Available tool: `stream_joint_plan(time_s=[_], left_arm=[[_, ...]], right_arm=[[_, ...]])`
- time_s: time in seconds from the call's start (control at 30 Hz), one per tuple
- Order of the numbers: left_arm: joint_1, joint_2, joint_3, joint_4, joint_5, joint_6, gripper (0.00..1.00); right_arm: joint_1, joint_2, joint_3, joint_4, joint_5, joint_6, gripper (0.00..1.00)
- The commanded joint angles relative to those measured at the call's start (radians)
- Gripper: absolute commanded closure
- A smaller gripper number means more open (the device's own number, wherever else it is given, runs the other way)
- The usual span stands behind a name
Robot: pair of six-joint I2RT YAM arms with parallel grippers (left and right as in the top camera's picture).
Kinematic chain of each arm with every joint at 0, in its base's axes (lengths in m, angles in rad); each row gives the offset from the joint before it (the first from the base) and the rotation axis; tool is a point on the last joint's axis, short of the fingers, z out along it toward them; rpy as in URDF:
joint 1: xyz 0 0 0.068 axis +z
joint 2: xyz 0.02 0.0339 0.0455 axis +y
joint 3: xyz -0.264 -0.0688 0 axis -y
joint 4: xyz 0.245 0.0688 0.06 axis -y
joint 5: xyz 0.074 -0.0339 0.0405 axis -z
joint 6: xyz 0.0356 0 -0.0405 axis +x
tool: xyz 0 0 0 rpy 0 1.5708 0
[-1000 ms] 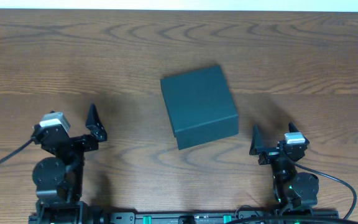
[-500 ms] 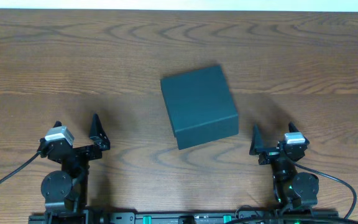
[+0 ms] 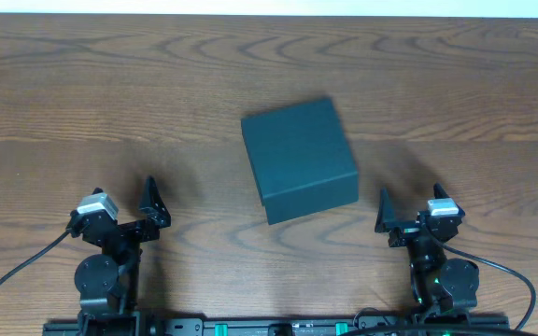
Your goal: Pack container
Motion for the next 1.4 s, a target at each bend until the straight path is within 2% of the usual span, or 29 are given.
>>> stream_joint_plan(time_s=[0.0,1.37], left_arm=[[0.0,-0.019,-0.014,0.011,-0.001,-0.014,0.01],[-0.04,-0.106,-0.115,0.007,-0.001,-0.011,0.02]], right_arm=[[-0.016,-0.01,-0.003,-0.003,0.011,0.018,0.01],[-0.016,-0.01,-0.003,-0.003,0.011,0.018,0.01]])
